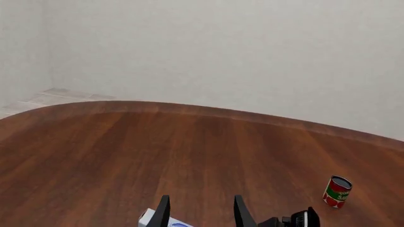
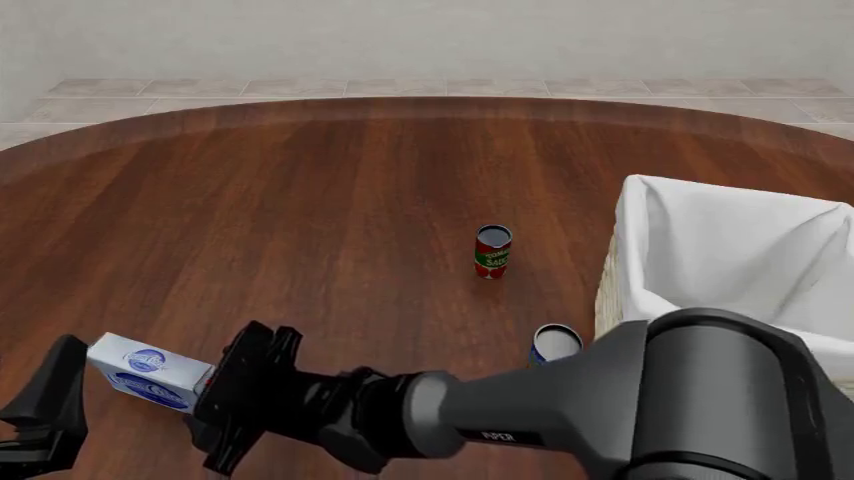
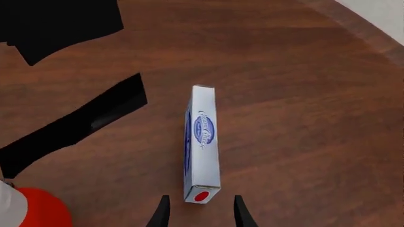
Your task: Pick up the cream cheese box, and put it in the basket.
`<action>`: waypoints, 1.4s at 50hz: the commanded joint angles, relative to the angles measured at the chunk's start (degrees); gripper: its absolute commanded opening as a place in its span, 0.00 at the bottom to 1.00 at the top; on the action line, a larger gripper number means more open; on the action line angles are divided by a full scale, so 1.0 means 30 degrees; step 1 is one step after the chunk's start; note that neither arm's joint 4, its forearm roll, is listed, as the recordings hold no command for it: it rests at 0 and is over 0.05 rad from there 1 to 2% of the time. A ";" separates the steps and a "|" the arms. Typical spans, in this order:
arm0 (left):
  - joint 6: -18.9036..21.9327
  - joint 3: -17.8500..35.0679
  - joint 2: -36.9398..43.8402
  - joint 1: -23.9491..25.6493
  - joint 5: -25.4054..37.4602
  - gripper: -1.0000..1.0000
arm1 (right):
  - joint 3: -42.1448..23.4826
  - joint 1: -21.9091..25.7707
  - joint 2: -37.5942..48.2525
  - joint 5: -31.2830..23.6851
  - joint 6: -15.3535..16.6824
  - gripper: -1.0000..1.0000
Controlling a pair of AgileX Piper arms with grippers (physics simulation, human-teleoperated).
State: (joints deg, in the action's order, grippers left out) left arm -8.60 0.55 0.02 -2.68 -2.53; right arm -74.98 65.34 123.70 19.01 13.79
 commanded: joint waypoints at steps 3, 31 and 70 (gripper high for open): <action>-0.0061 -0.0011 0.0000 -0.0020 -0.0026 1.00 | -0.0631 -0.0094 0.0420 -0.0219 0.0035 1.00; -0.0171 0.0004 0.0000 -0.0076 -0.0036 1.00 | -0.1585 -0.0134 0.1276 -0.0552 0.0188 1.00; -0.0342 -0.0024 0.0000 -0.0081 -0.0048 1.00 | -0.3106 -0.0262 0.2512 -0.1287 0.0439 1.00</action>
State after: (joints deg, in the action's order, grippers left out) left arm -9.53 0.49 0.02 -2.93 -2.69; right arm -83.29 64.56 130.39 15.62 15.01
